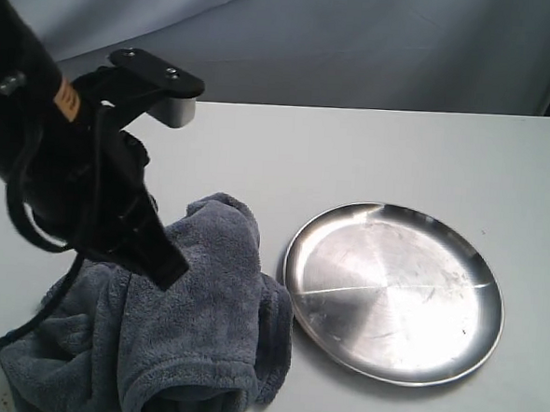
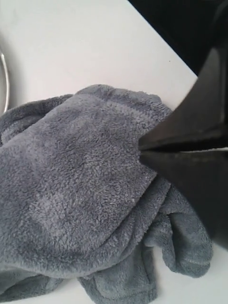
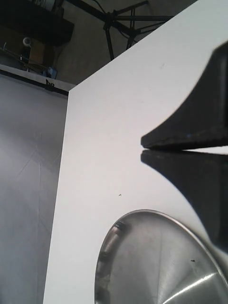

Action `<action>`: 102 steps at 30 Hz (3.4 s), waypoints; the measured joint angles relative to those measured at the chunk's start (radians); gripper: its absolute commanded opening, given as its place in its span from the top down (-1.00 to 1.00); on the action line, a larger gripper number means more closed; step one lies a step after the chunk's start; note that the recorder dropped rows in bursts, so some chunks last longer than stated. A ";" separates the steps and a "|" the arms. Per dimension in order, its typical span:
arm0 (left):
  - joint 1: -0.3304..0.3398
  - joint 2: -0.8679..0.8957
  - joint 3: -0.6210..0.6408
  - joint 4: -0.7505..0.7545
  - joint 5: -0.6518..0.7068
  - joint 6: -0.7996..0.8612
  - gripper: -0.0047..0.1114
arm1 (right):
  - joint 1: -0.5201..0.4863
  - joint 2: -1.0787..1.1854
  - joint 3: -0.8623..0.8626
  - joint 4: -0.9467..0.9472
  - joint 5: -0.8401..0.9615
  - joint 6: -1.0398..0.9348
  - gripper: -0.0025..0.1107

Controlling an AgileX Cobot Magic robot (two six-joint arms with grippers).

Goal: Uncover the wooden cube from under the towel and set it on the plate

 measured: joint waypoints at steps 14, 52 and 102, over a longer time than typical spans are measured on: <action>0.020 0.229 -0.255 0.164 0.025 -0.173 0.92 | 0.000 0.000 0.000 0.000 0.000 0.000 0.96; 0.020 -0.163 0.329 0.036 0.030 -0.224 0.92 | 0.000 0.000 0.000 0.000 0.000 0.000 0.96; -0.344 0.300 0.060 0.130 -0.137 -0.315 0.19 | 0.000 0.000 0.000 0.000 0.000 0.000 0.96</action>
